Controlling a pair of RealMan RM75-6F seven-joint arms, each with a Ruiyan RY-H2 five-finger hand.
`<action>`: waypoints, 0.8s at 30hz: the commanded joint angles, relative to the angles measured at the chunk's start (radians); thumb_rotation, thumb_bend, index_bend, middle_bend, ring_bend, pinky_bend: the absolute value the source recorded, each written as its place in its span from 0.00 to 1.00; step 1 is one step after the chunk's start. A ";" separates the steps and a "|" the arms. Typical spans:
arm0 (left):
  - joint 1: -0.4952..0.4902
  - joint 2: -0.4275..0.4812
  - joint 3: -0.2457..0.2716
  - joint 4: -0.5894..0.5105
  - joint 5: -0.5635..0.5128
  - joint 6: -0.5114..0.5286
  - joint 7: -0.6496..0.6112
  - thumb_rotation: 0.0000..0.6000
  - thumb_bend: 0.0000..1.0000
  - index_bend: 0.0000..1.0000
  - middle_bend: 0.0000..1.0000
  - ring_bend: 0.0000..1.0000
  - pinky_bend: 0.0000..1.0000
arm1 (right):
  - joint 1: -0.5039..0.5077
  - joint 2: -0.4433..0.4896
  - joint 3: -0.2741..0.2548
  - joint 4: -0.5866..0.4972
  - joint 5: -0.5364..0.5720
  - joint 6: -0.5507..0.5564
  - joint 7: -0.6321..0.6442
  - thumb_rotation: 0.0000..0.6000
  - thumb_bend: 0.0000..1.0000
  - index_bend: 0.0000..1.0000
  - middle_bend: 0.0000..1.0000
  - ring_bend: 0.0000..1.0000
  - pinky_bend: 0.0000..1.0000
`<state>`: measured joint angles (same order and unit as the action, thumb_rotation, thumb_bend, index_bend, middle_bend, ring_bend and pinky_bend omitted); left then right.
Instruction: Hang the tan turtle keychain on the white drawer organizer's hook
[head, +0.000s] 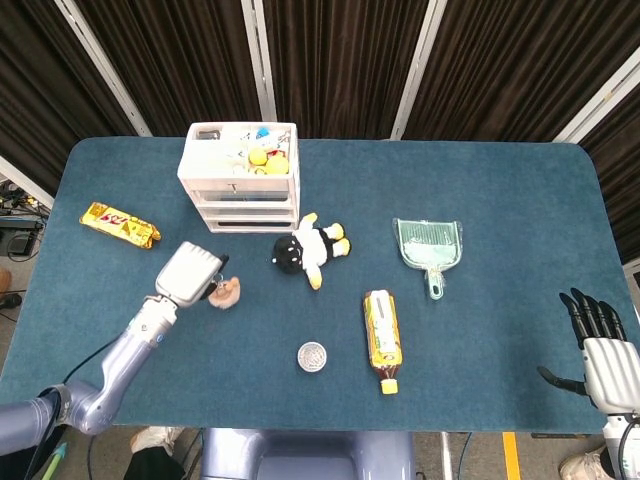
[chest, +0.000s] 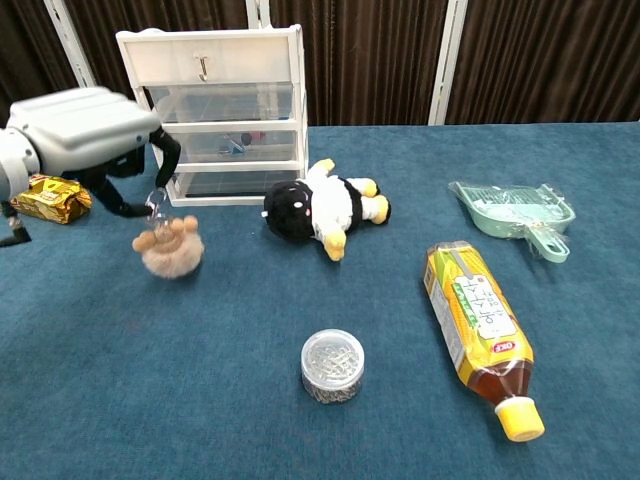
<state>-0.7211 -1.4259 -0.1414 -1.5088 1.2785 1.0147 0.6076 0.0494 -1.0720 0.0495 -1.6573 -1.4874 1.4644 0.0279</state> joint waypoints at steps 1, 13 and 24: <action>-0.032 0.017 -0.015 0.045 0.049 -0.007 -0.030 1.00 0.28 0.57 0.99 0.89 0.75 | 0.000 0.000 0.001 -0.002 0.002 -0.001 0.000 1.00 0.00 0.00 0.00 0.00 0.00; -0.144 0.009 -0.010 0.285 0.266 0.010 -0.162 1.00 0.29 0.58 0.99 0.89 0.75 | 0.003 0.003 0.001 -0.007 0.008 -0.009 0.004 1.00 0.00 0.00 0.00 0.00 0.00; -0.208 -0.062 -0.032 0.465 0.276 0.001 -0.235 1.00 0.29 0.58 0.99 0.89 0.75 | 0.004 0.008 0.006 -0.010 0.021 -0.015 0.017 1.00 0.00 0.00 0.00 0.00 0.00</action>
<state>-0.9172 -1.4735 -0.1694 -1.0646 1.5516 1.0154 0.3828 0.0531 -1.0638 0.0557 -1.6673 -1.4662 1.4492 0.0445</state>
